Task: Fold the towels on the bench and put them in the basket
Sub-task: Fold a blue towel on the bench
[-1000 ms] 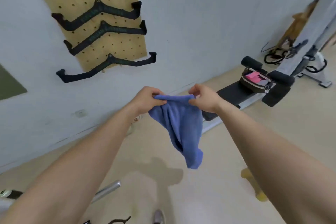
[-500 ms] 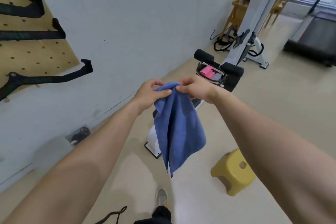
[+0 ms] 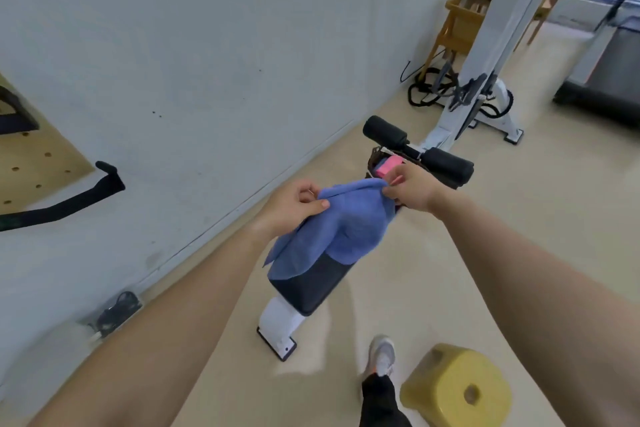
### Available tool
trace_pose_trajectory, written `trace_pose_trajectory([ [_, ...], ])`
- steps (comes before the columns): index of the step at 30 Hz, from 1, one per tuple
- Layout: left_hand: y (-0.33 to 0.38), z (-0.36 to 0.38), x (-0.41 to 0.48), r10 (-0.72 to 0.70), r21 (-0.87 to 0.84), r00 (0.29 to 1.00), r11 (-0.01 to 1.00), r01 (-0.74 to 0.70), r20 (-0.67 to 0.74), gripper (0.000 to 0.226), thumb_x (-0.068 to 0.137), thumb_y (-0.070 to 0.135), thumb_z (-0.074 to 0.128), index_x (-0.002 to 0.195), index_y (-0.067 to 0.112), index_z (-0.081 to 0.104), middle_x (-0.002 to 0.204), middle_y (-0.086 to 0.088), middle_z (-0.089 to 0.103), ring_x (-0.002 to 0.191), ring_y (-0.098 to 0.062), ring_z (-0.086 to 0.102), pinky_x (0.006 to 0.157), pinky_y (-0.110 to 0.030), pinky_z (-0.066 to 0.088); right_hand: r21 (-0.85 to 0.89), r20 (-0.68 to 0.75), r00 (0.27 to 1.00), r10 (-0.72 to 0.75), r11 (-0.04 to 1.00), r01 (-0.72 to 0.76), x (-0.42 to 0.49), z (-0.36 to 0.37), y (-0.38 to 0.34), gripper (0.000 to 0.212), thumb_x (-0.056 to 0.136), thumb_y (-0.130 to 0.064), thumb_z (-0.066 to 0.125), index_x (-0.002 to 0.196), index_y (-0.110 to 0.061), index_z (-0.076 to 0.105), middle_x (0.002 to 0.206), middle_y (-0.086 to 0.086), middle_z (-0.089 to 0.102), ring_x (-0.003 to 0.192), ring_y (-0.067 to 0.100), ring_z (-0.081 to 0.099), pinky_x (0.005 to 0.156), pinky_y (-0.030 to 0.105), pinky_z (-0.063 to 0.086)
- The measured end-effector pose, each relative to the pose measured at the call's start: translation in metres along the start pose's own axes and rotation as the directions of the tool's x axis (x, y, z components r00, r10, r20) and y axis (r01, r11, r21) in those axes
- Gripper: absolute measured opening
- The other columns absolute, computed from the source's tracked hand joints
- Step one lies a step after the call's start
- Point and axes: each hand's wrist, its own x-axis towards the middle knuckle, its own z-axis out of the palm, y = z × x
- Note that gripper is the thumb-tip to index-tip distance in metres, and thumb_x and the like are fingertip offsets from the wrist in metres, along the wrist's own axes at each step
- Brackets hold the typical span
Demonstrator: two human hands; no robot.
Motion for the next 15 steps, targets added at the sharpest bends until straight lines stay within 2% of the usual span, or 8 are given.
trace_pose_trajectory([
  [2,0.011,0.009,0.039,-0.007,0.067,0.999,0.998,0.004,0.033,0.014,0.088,0.017,0.072,0.086,0.008,0.062,0.064,-0.007,0.057,0.065,-0.012,0.053,0.071,-0.029,0.047,-0.013,0.022,0.997,-0.075,0.997,0.075,0.037,-0.016,0.006,0.046,0.088,-0.017,0.068,0.131,-0.021,0.054,0.122,-0.002,0.058,0.112,0.016,0.054,0.095,0.03,0.043],
  [3,0.018,0.015,0.058,-0.007,0.092,0.999,0.996,0.002,0.053,0.015,0.087,0.016,0.073,0.088,0.005,0.063,0.065,-0.011,0.056,0.065,-0.013,0.052,0.071,-0.032,0.047,-0.008,0.037,0.988,-0.149,0.989,0.149,0.052,-0.025,0.002,0.057,0.087,-0.016,0.067,0.14,-0.026,0.049,0.133,-0.006,0.053,0.119,0.012,0.05,0.1,0.028,0.039],
  [5,0.028,0.025,0.095,-0.013,0.111,0.998,0.994,0.007,0.056,0.013,0.085,0.016,0.074,0.09,0.008,0.066,0.075,-0.019,0.065,0.071,-0.015,0.06,0.079,-0.04,0.053,0.04,0.162,0.954,-0.251,0.968,0.248,0.086,-0.041,-0.01,0.062,0.086,-0.012,0.061,0.143,-0.032,0.048,0.143,-0.013,0.049,0.129,0.01,0.044,0.108,0.03,0.036],
  [7,0.04,0.031,0.124,-0.026,0.125,0.999,0.992,0.023,0.021,0.008,0.083,0.015,0.075,0.087,0.013,0.069,0.082,-0.009,0.073,0.078,-0.013,0.068,0.084,-0.037,0.055,0.039,0.368,0.889,-0.271,0.96,0.277,0.116,-0.055,-0.02,0.059,0.089,-0.011,0.056,0.144,-0.029,0.048,0.14,-0.013,0.055,0.131,0.009,0.046,0.111,0.031,0.035],
  [9,0.05,0.035,0.146,-0.057,0.115,0.998,0.992,0.059,-0.015,0.01,0.082,0.014,0.077,0.078,0.016,0.068,0.076,0.002,0.073,0.076,-0.009,0.068,0.078,-0.029,0.055,-0.055,0.486,0.841,-0.238,0.952,0.301,0.14,-0.064,-0.024,0.05,0.09,-0.018,0.06,0.138,-0.029,0.054,0.125,-0.011,0.068,0.12,0.011,0.058,0.107,0.032,0.041],
  [12,0.054,0.033,0.167,-0.092,0.088,0.994,0.991,0.097,-0.054,0.02,0.079,0.014,0.082,0.07,0.018,0.065,0.067,0.01,0.067,0.066,-0.002,0.061,0.067,-0.017,0.047,-0.238,0.507,0.821,-0.261,0.874,0.424,0.171,-0.072,-0.023,0.024,0.089,-0.03,0.063,0.112,-0.031,0.068,0.099,-0.009,0.073,0.098,0.014,0.066,0.092,0.033,0.052],
  [14,0.052,0.032,0.175,-0.121,0.053,0.989,0.991,0.126,-0.086,0.02,0.08,0.017,0.082,0.069,0.017,0.065,0.066,0.011,0.066,0.064,-0.002,0.059,0.063,-0.016,0.045,-0.273,0.521,0.801,-0.295,0.831,0.484,0.184,-0.078,-0.026,0.009,0.092,-0.035,0.062,0.097,-0.033,0.07,0.092,-0.012,0.07,0.091,0.013,0.064,0.08,0.027,0.051],
  [15,0.051,0.033,0.178,-0.134,0.026,0.985,0.99,0.138,-0.106,0.02,0.082,0.019,0.08,0.07,0.016,0.065,0.069,0.008,0.066,0.065,-0.004,0.059,0.064,-0.017,0.044,-0.266,0.515,0.796,-0.317,0.824,0.5,0.187,-0.081,-0.029,0.008,0.093,-0.035,0.061,0.092,-0.032,0.069,0.088,-0.013,0.068,0.087,0.011,0.062,0.073,0.023,0.047],
])
